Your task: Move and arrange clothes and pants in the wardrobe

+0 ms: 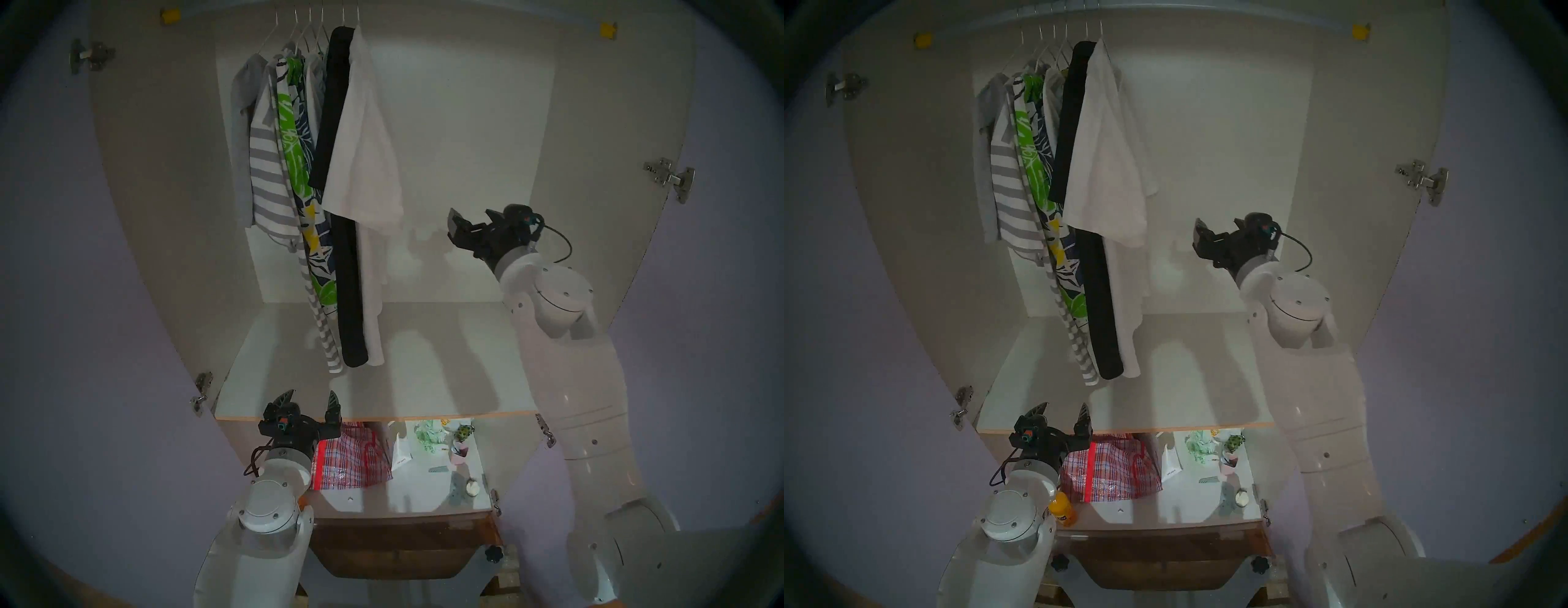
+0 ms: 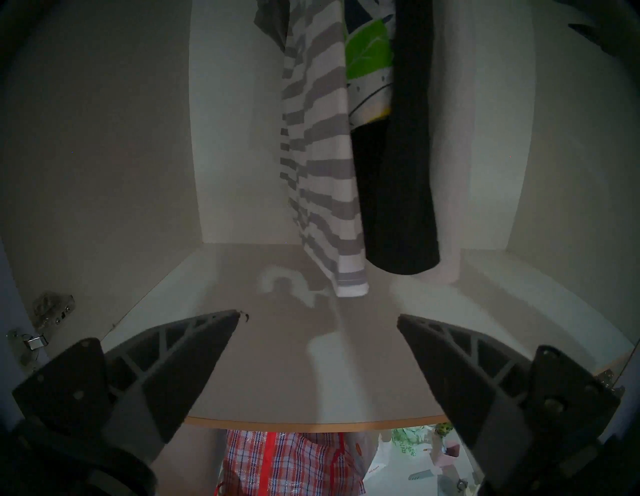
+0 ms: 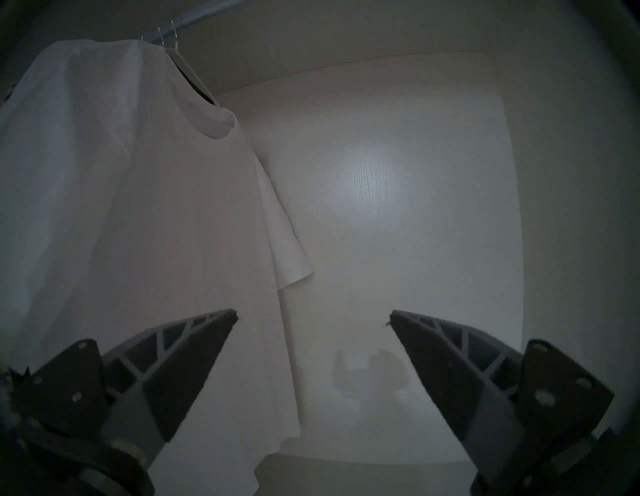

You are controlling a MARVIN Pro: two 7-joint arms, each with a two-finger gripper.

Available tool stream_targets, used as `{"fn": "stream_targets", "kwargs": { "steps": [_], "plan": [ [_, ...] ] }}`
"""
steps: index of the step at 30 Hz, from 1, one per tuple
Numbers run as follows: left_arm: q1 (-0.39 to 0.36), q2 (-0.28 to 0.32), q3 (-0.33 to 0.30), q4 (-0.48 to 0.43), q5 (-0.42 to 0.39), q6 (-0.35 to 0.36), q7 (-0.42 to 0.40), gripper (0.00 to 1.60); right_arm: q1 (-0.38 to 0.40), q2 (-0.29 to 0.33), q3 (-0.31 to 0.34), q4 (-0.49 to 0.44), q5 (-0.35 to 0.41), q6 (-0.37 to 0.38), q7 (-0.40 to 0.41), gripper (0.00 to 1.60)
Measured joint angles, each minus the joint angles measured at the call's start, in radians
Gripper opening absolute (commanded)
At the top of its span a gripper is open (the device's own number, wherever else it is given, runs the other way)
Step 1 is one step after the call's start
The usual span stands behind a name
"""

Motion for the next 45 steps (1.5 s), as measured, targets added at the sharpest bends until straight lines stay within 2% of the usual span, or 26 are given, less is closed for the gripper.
{"fn": "stream_targets", "kwargs": {
  "steps": [2, 4, 10, 12, 19, 25, 31, 35, 39, 45],
  "plan": [
    [0.0, 0.001, 0.001, 0.0, -0.001, 0.0, 0.001, 1.6, -0.036, 0.042, 0.006, -0.001, 0.06, 0.0, 0.015, 1.6],
    [0.0, 0.001, 0.001, 0.0, -0.002, 0.0, 0.001, 1.6, -0.066, 0.073, 0.005, 0.0, 0.089, -0.002, 0.024, 1.6],
    [0.001, 0.004, 0.002, -0.002, -0.004, 0.0, 0.002, 1.6, -0.176, 0.177, 0.024, -0.004, 0.148, -0.03, 0.048, 1.6],
    [0.001, 0.004, 0.003, -0.003, -0.004, 0.0, 0.002, 1.6, -0.211, 0.194, 0.039, -0.007, 0.163, -0.051, 0.054, 1.6],
    [0.002, 0.007, 0.004, -0.005, -0.007, 0.0, 0.003, 1.6, -0.33, 0.183, 0.102, -0.038, 0.178, -0.097, 0.032, 1.6],
    [-0.006, 0.0, 0.012, -0.006, -0.033, 0.0, -0.006, 1.6, -0.425, 0.167, 0.105, -0.049, 0.179, -0.109, 0.025, 1.6],
    [-0.034, 0.021, 0.113, -0.029, -0.053, 0.021, -0.061, 1.6, -0.427, 0.159, 0.105, -0.05, 0.179, -0.11, 0.022, 1.6],
    [-0.06, 0.052, 0.168, -0.055, -0.087, 0.084, -0.112, 1.6, -0.42, 0.154, 0.106, -0.054, 0.179, -0.111, 0.022, 1.6],
    [-0.1, 0.06, 0.176, -0.065, -0.126, 0.162, -0.144, 1.6, -0.416, 0.152, 0.107, -0.055, 0.178, -0.111, 0.022, 1.6],
    [-0.222, 0.061, 0.183, -0.031, -0.275, 0.332, -0.273, 1.6, -0.413, 0.15, 0.107, -0.055, 0.178, -0.111, 0.023, 1.6]
  ]
}}
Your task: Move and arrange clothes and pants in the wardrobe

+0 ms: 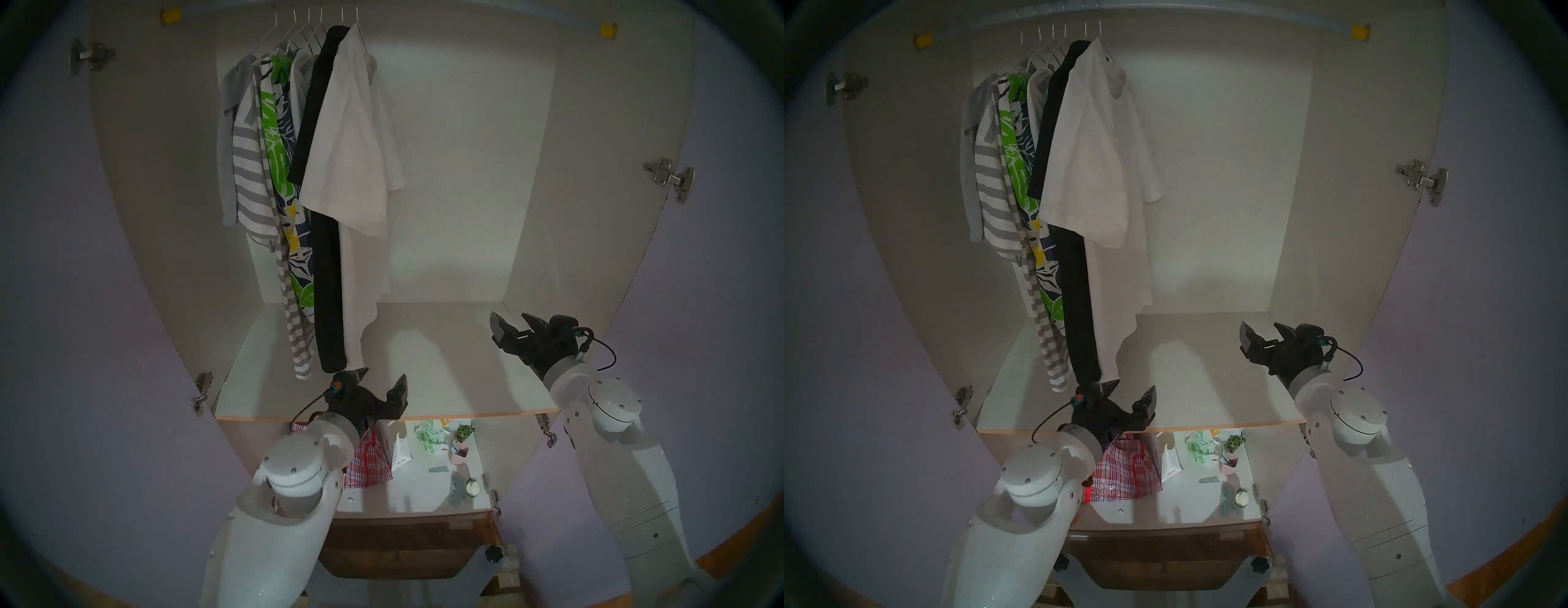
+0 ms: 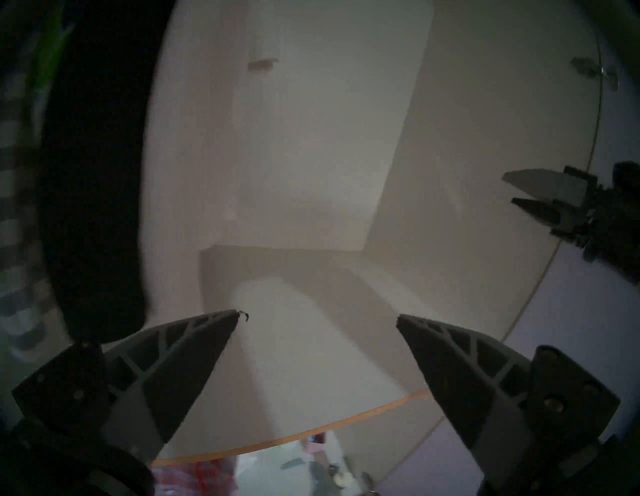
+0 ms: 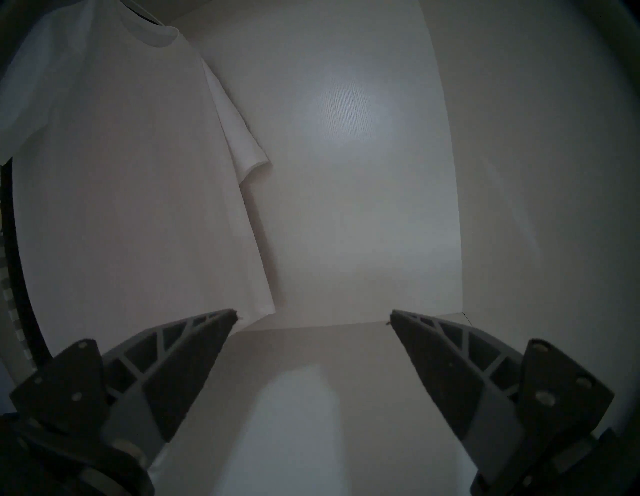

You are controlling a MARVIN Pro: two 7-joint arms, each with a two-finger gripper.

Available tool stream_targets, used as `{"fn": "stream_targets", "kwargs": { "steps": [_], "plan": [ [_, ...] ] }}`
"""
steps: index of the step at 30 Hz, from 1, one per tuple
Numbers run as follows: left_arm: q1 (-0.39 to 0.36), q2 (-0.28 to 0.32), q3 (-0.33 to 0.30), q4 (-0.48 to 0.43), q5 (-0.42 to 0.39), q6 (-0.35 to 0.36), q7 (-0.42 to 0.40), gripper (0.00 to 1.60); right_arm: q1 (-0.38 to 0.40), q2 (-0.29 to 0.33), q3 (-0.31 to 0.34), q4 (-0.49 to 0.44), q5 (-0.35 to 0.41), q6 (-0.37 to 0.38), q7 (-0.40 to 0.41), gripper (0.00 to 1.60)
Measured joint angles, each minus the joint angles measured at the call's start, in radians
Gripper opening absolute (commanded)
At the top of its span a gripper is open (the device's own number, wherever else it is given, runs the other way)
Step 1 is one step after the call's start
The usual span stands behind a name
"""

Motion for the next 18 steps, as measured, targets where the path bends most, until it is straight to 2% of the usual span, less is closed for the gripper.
{"fn": "stream_targets", "kwargs": {
  "steps": [1, 4, 7, 11, 15, 16, 18],
  "plan": [
    [-0.031, -0.001, 0.006, 0.036, -0.022, 0.035, -0.033, 1.6, 0.0, 0.0, 0.0, 0.0, 0.0, 0.0, 0.001, 1.6],
    [-0.067, -0.001, 0.018, 0.076, -0.027, 0.055, -0.062, 1.6, 0.0, -0.001, 0.001, 0.0, 0.0, 0.0, 0.001, 1.6],
    [-0.138, -0.007, 0.057, 0.133, -0.027, 0.054, -0.089, 1.6, 0.002, -0.001, 0.001, 0.0, 0.0, 0.0, 0.002, 1.6],
    [-0.202, -0.029, 0.103, 0.156, -0.019, 0.038, -0.091, 1.6, 0.002, -0.002, 0.001, 0.0, 0.0, 0.0, 0.002, 1.6],
    [-0.259, -0.094, 0.115, 0.179, -0.011, 0.019, -0.065, 1.6, 0.003, -0.003, 0.002, 0.0, 0.0, 0.0, 0.003, 1.6],
    [-0.289, -0.125, 0.122, 0.199, -0.011, 0.013, -0.012, 1.6, 0.003, -0.003, 0.002, 0.0, 0.0, 0.0, 0.003, 1.6],
    [-0.317, -0.153, 0.128, 0.226, -0.014, 0.01, 0.042, 1.6, 0.003, -0.003, 0.002, -0.001, -0.001, 0.0, 0.003, 1.6]
  ]
}}
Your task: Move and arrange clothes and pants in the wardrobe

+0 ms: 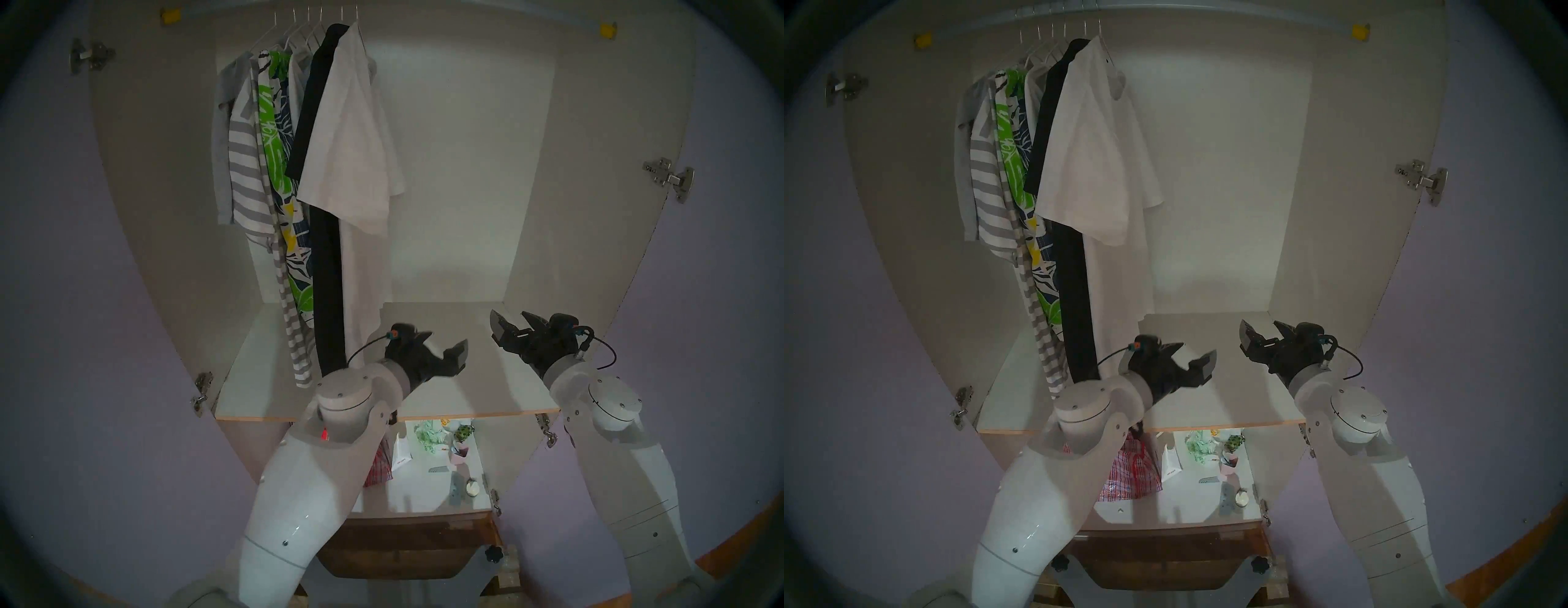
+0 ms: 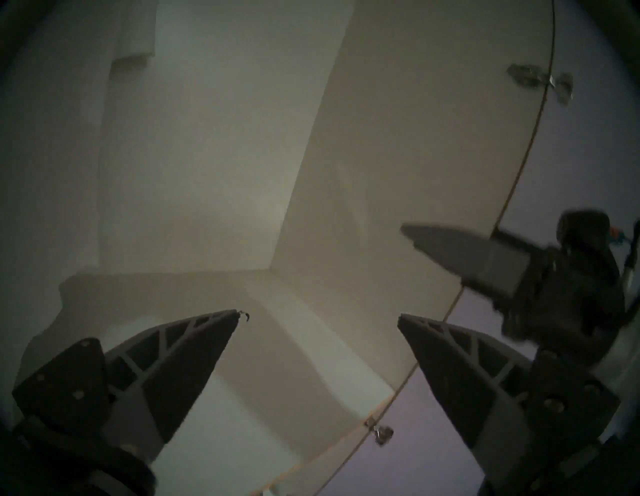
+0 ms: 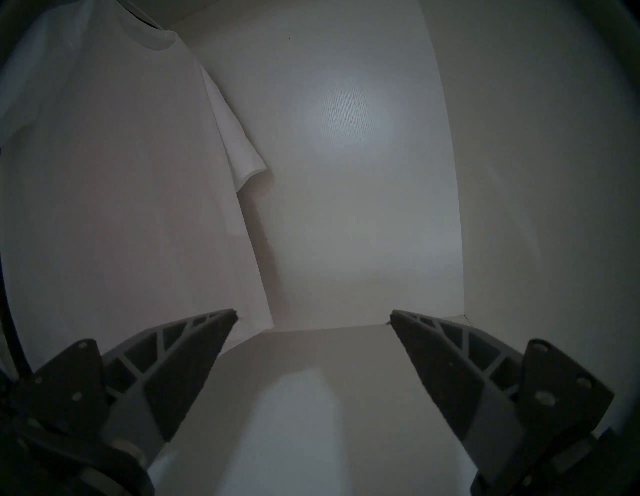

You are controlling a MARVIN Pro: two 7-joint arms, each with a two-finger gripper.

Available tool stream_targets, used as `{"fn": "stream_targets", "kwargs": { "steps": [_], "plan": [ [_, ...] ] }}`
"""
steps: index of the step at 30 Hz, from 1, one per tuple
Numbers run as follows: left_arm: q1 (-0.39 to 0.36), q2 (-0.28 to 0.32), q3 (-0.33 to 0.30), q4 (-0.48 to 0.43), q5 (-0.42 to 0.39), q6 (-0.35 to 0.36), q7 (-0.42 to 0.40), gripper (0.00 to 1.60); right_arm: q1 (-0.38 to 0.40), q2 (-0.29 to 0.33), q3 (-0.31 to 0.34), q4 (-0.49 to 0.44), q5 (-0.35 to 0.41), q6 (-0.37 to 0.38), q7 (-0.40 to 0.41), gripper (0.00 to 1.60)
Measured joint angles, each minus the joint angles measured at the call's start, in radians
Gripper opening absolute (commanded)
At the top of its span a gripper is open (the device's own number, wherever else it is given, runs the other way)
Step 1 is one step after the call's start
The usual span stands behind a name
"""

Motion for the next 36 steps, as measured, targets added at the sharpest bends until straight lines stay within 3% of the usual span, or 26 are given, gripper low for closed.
{"fn": "stream_targets", "kwargs": {
  "steps": [3, 6, 9, 12, 16, 19, 25, 31, 34, 36],
  "plan": [
    [-0.05, -0.052, 0.015, 0.049, -0.003, -0.008, 0.088, 1.6, 0.0, 0.0, 0.0, 0.0, 0.0, 0.0, 0.0, 1.6],
    [-0.097, -0.096, 0.033, 0.094, 0.025, -0.062, 0.185, 1.6, 0.0, -0.001, 0.0, 0.0, 0.0, 0.0, 0.0, 1.6],
    [-0.155, -0.138, 0.061, 0.152, 0.109, -0.159, 0.286, 1.6, 0.001, -0.001, 0.001, 0.0, 0.0, 0.0, 0.0, 1.6],
    [-0.224, -0.203, 0.074, 0.303, 0.236, -0.288, 0.398, 1.6, 0.001, -0.001, 0.001, 0.0, 0.0, 0.0, 0.0, 1.6],
    [-0.277, -0.254, 0.063, 0.426, 0.345, -0.36, 0.484, 1.6, 0.001, -0.001, 0.001, 0.0, 0.0, 0.0, 0.0, 1.6],
    [-0.34, -0.283, 0.033, 0.545, 0.456, -0.393, 0.508, 1.6, 0.001, -0.002, 0.001, 0.0, 0.0, 0.001, 0.0, 1.6],
    [-0.428, -0.295, -0.017, 0.672, 0.581, -0.401, 0.535, 1.6, 0.002, -0.002, 0.001, 0.001, 0.0, 0.0, 0.0, 1.6],
    [-0.525, -0.293, -0.131, 0.729, 0.58, -0.382, 0.503, 1.6, 0.002, -0.002, 0.001, 0.001, 0.0, 0.0, 0.001, 1.6],
    [-0.567, -0.272, -0.15, 0.734, 0.581, -0.368, 0.482, 1.6, 0.002, -0.002, 0.001, 0.0, 0.0, 0.0, 0.001, 1.6],
    [-0.632, -0.253, -0.21, 0.757, 0.557, -0.297, 0.436, 1.6, 0.002, -0.002, 0.002, 0.0, 0.0, 0.0, 0.001, 1.6]
  ]
}}
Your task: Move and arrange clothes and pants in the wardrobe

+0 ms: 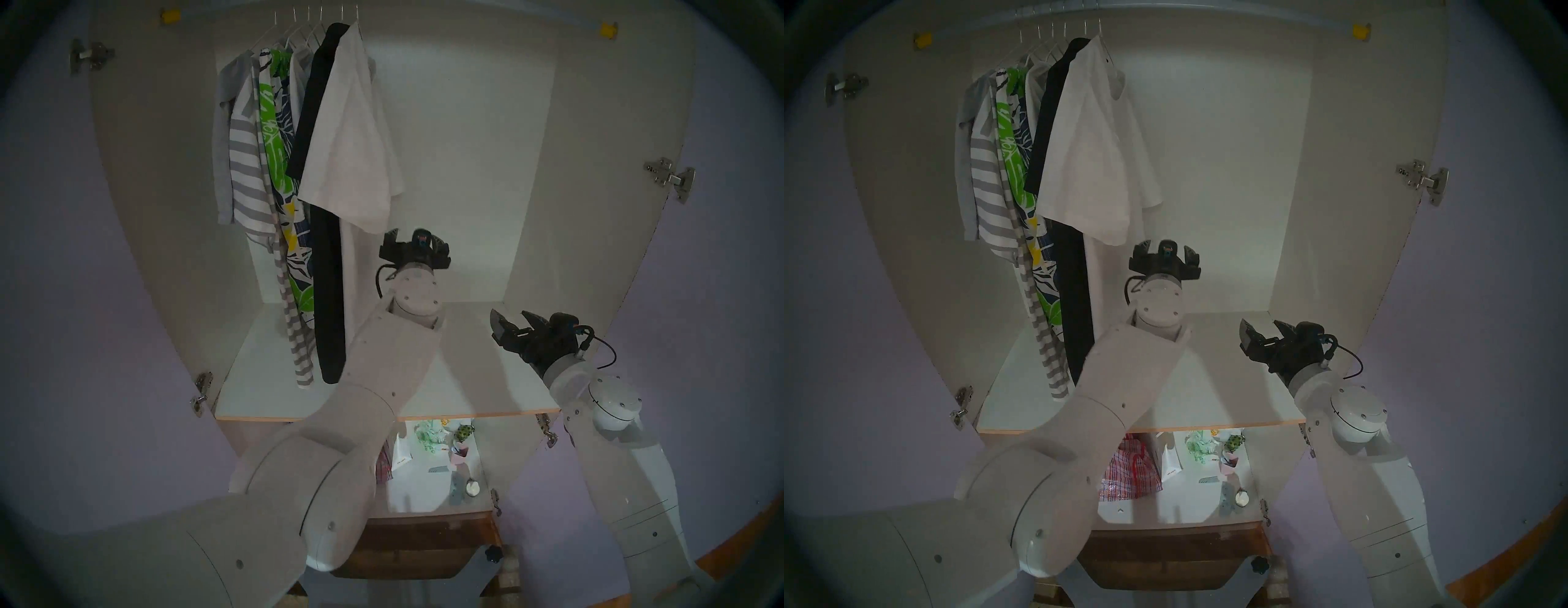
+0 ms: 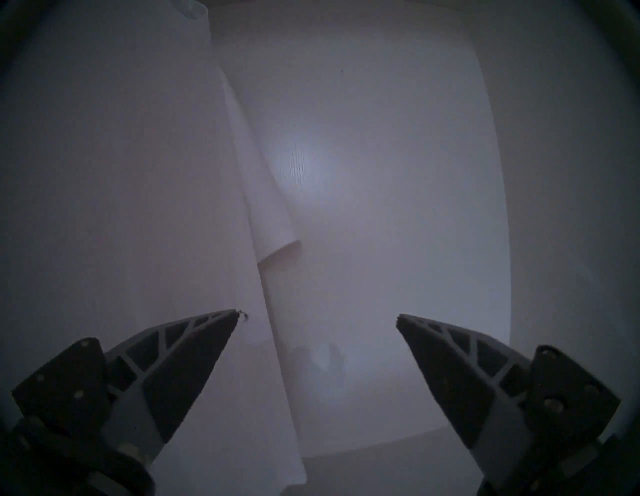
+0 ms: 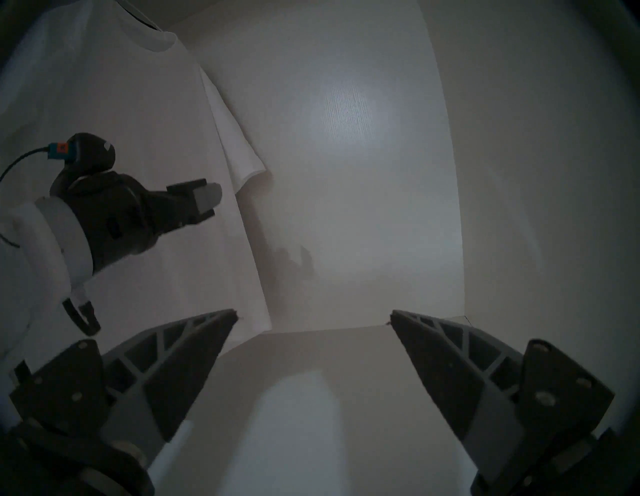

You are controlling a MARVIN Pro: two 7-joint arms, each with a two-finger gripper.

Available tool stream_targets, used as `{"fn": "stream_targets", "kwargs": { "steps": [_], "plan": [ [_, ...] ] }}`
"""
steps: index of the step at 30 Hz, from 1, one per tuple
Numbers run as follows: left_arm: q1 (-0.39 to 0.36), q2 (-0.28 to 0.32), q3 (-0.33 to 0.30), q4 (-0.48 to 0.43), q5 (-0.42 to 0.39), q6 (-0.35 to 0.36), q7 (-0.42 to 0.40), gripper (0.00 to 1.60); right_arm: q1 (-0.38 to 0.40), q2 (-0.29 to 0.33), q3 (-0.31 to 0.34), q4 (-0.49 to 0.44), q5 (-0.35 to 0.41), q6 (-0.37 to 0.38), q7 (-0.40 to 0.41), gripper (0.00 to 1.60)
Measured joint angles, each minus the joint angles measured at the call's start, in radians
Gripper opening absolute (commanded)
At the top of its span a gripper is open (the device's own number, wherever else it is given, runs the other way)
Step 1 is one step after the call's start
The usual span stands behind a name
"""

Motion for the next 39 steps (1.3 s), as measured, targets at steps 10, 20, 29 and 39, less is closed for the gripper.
{"fn": "stream_targets", "kwargs": {
  "steps": [10, 20, 29, 39],
  "plan": [
    [-0.175, 0.129, -0.059, 0.274, -0.012, 0.054, -0.094, 1.6, 0.0, -0.001, 0.001, 0.0, 0.0, 0.0, 0.001, 1.6],
    [-0.336, 0.157, -0.058, 0.532, -0.008, -0.02, -0.051, 1.6, 0.0, -0.001, 0.001, 0.0, 0.0, 0.0, 0.001, 1.6],
    [-0.455, 0.194, -0.059, 0.703, -0.008, -0.051, -0.012, 1.6, 0.0, -0.001, 0.001, 0.0, 0.0, 0.0, 0.001, 1.6],
    [-0.467, 0.314, -0.064, 0.706, -0.01, -0.062, 0.014, 1.6, 0.0, -0.002, 0.001, 0.0, 0.0, 0.0, 0.001, 1.6]
  ]
}}
